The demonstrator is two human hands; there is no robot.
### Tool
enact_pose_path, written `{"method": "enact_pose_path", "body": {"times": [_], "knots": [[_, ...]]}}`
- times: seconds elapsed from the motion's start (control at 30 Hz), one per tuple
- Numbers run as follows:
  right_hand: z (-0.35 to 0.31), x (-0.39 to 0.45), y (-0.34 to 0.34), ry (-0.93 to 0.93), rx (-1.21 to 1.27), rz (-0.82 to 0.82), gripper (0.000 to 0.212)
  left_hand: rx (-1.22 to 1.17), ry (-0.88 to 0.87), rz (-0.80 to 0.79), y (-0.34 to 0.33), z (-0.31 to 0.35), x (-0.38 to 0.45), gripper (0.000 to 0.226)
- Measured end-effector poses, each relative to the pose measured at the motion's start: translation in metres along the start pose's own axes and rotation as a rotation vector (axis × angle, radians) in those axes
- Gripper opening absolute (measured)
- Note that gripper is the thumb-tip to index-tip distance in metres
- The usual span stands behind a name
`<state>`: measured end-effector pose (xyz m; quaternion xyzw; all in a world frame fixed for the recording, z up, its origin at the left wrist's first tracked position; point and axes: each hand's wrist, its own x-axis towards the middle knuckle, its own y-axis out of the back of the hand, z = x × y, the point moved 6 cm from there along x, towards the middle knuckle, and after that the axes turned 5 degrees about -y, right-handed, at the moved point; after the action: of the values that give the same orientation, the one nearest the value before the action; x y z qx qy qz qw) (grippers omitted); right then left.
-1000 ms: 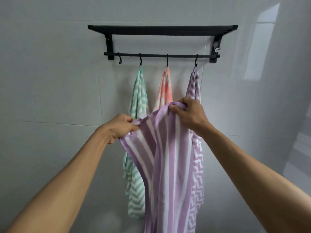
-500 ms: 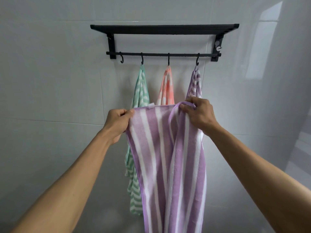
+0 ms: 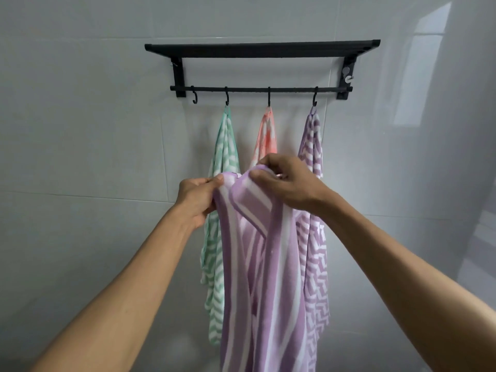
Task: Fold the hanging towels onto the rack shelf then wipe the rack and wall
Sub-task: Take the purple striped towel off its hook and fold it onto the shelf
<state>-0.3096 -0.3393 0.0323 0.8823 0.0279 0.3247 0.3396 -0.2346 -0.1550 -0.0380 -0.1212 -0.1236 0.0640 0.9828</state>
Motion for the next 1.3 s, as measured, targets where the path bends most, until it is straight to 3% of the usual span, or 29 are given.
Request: {"method": "enact_pose_path", "body": {"times": [0.13, 0.3, 0.5, 0.6, 0.73, 0.93, 1.1, 1.2, 1.3], "knots": [[-0.002, 0.011, -0.011, -0.004, 0.022, 0.062, 0.022, -0.047, 0.008, -0.149, -0.016, 0.004, -0.011, 0.017], [0.024, 0.023, -0.026, -0.122, 0.078, 0.147, 0.038, -0.107, 0.016, -0.271, -0.022, 0.007, -0.016, 0.025], [0.036, 0.026, -0.032, -0.208, 0.124, 0.239, 0.028, -0.161, 0.02, -0.381, -0.023, 0.007, -0.02, 0.028], [0.037, 0.029, -0.033, -0.219, 0.154, 0.261, 0.027, -0.119, -0.035, -0.467, -0.022, 0.007, -0.023, 0.042], [0.035, 0.033, -0.036, -0.212, 0.181, 0.244, 0.026, 0.06, -0.156, -0.396, -0.017, 0.01, -0.02, 0.032], [0.046, 0.018, -0.026, -0.243, 0.098, -0.041, 0.046, 0.395, -0.379, -0.233, 0.009, 0.038, 0.004, 0.016], [0.083, -0.015, -0.038, -0.488, 0.018, -0.413, 0.063, 0.503, -0.461, -0.151, 0.027, 0.061, 0.016, 0.021], [0.106, -0.037, -0.039, -0.57, -0.178, -0.577, 0.056, 0.546, -0.484, -0.059, 0.045, 0.069, 0.031, 0.018], [0.123, -0.047, -0.026, -0.618, -0.495, -0.634, 0.068, 0.631, -0.454, -0.024, 0.062, 0.065, 0.042, 0.023]]}}
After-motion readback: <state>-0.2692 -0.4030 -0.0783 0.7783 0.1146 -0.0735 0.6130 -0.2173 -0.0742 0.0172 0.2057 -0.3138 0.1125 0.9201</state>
